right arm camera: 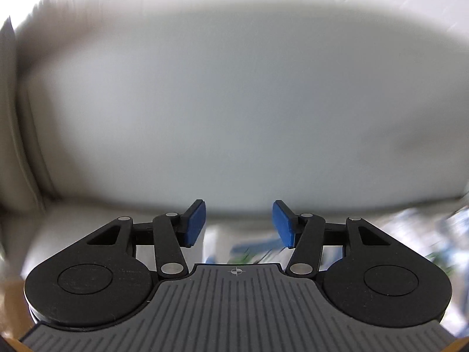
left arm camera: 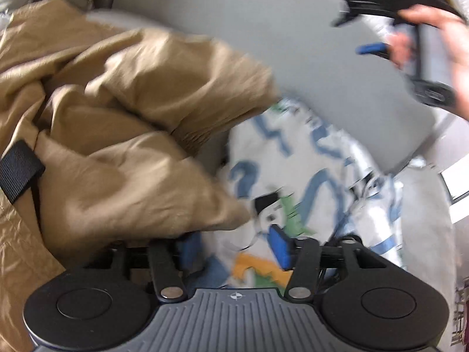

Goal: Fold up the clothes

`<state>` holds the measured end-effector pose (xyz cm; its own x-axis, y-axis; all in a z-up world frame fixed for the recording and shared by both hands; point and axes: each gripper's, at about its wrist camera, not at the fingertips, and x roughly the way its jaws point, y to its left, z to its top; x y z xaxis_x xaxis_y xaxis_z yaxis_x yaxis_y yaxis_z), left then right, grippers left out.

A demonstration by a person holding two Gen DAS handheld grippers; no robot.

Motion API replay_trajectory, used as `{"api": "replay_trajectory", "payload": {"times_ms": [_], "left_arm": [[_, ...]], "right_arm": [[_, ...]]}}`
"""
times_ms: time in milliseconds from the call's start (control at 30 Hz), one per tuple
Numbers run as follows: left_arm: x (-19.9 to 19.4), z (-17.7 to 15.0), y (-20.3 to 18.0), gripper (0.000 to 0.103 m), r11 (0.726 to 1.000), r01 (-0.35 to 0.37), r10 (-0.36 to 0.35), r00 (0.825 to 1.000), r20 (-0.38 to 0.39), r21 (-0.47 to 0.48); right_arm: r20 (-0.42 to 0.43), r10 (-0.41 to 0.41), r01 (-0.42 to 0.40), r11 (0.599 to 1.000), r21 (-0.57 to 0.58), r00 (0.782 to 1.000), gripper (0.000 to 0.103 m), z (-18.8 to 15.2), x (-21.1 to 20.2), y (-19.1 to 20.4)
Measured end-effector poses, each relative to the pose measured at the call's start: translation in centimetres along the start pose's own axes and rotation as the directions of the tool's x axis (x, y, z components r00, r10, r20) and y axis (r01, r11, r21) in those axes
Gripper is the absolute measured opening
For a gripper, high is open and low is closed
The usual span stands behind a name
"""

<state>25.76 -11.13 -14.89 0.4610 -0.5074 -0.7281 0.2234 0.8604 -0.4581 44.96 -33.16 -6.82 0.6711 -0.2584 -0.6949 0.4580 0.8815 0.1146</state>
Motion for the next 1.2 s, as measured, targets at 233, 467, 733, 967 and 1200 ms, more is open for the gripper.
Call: {"api": "replay_trajectory", "payload": {"times_ms": [233,467,733,967,1200], "left_arm": [[-2.5,-0.3,-0.4,0.064,0.991,0.135,-0.131,0.966,0.222,-0.002],[-6.8,0.2,1.4,0.063,0.931,0.321,-0.253,0.911,0.327,-0.173],[-16.7,-3.6,0.0,0.065,0.988,0.149,-0.153,0.965,0.215,0.035],[-19.7,-11.0,-2.4,0.065,0.947,-0.102,0.071,0.991,0.11,0.306],[-18.6,-16.2,-4.6,0.065,0.914,-0.122,0.105,0.992,0.065,0.387]], "right_arm": [[0.289,-0.037,0.035,0.999,0.012,0.956,0.067,2.8,-18.8,-8.4],[0.277,0.0,-0.035,0.992,0.122,0.961,0.076,-2.6,-36.0,-20.3],[0.175,0.007,-0.051,0.967,0.251,0.984,0.08,-13.9,-46.4,-33.8],[0.052,0.202,-0.206,0.899,0.386,0.978,0.082,-24.6,-45.4,-36.0],[-0.009,0.251,-0.217,0.854,0.472,0.968,0.033,-29.4,-39.5,-37.1]]}}
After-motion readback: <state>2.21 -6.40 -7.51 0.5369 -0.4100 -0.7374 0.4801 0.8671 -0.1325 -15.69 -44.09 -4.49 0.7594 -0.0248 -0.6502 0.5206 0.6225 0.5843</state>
